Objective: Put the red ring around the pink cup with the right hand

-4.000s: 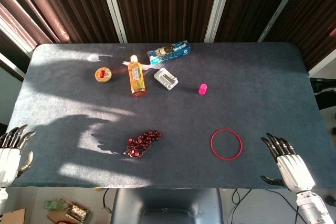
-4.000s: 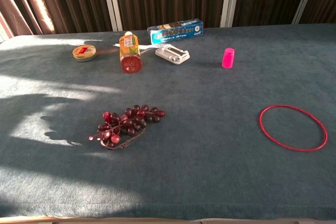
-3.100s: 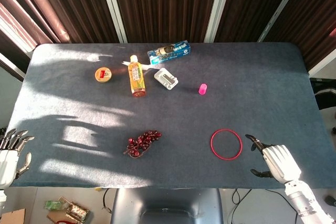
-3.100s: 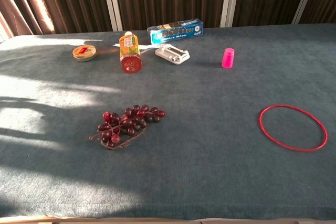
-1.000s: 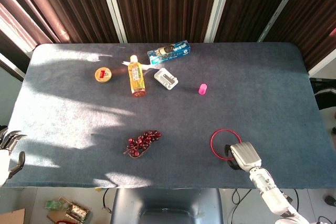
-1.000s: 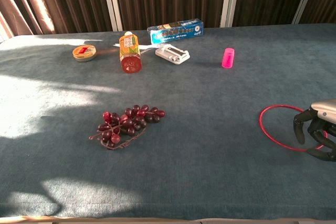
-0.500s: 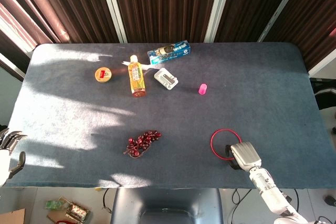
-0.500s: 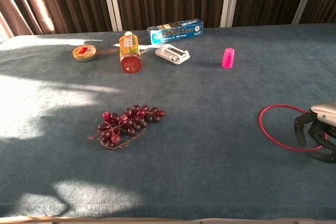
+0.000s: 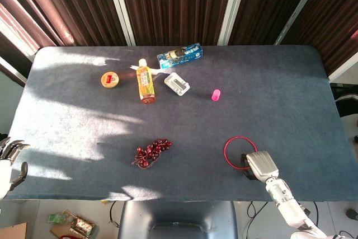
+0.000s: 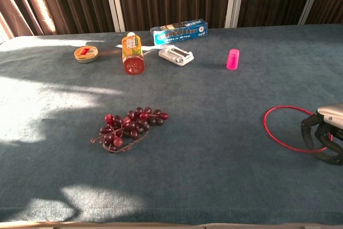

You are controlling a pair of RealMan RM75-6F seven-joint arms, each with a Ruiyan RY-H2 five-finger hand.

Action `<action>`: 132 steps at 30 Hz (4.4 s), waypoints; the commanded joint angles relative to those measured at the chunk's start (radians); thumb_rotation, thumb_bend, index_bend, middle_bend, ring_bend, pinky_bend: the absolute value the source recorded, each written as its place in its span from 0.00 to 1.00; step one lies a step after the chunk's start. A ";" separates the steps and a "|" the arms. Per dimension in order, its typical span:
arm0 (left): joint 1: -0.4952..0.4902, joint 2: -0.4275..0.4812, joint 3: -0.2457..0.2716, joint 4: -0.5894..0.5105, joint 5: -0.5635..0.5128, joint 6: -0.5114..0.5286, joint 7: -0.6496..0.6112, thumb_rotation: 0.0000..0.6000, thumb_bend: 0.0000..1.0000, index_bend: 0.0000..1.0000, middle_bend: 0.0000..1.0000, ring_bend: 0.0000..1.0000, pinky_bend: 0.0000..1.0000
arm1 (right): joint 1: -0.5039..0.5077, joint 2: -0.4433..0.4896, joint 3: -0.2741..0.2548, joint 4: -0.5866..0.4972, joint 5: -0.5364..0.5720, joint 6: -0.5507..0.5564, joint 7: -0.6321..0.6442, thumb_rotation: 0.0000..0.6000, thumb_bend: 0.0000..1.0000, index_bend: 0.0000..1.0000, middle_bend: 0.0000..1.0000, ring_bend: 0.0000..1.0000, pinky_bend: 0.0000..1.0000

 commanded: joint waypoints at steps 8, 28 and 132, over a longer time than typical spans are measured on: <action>-0.001 0.000 0.000 0.000 0.000 -0.002 0.002 1.00 0.52 0.30 0.23 0.11 0.23 | -0.003 -0.004 0.001 0.003 0.002 0.012 0.000 1.00 0.47 0.74 0.90 1.00 1.00; -0.002 0.000 0.001 -0.004 -0.003 -0.008 0.009 1.00 0.52 0.30 0.23 0.11 0.23 | 0.022 0.046 0.060 -0.061 0.086 -0.047 0.101 1.00 0.48 0.77 0.90 1.00 1.00; -0.028 -0.004 0.014 -0.002 -0.016 -0.066 0.052 1.00 0.52 0.32 0.24 0.12 0.23 | 0.443 0.080 0.175 0.048 0.324 -0.019 0.163 1.00 0.28 0.61 0.90 1.00 1.00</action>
